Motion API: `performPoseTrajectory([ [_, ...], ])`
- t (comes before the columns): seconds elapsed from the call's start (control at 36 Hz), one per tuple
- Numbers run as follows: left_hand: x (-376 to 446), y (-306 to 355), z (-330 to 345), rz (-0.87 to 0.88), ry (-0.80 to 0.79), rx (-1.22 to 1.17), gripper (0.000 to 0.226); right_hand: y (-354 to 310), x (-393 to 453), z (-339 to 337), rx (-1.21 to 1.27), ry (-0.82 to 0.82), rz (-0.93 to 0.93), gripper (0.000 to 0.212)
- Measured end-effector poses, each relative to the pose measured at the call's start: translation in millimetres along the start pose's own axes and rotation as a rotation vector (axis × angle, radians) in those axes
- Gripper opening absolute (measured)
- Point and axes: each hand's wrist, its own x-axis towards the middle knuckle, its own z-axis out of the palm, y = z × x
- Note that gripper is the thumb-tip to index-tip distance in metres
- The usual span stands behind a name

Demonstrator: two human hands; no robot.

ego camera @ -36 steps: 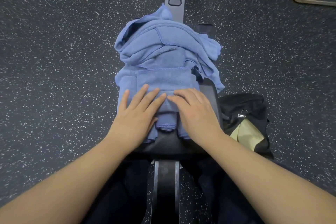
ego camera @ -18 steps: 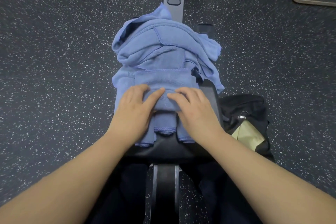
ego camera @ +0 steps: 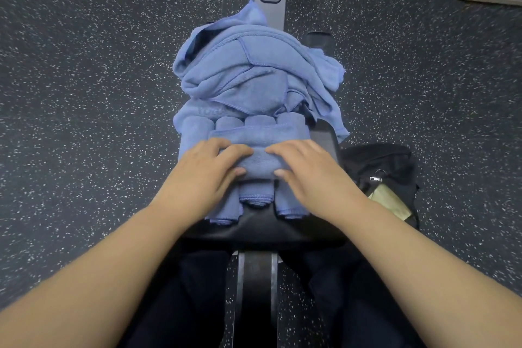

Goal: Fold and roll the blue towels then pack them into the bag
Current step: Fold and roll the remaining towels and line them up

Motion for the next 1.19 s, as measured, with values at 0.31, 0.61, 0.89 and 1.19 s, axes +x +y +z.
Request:
performPoseTrajectory([
  [0.31,3.2,6.8,5.1,0.095,0.119,0.087,0.023,0.9,8.9,13.0,-0.103,0.139,0.075,0.036],
  [0.61,5.6,7.3,6.5,-0.075,0.125,0.209,0.051,-8.9,11.2,7.2,-0.084,0.393,-0.050,0.019],
  [0.89,10.7,3.4,7.7,-0.166,0.116,0.248,0.063,-2.0,12.7,19.2,-0.105,0.248,-0.029,0.056],
  [1.19,11.4,6.4,7.5,-0.156,0.168,0.227,0.068,4.5,22.9,20.6,-0.090,0.222,0.001,0.053],
])
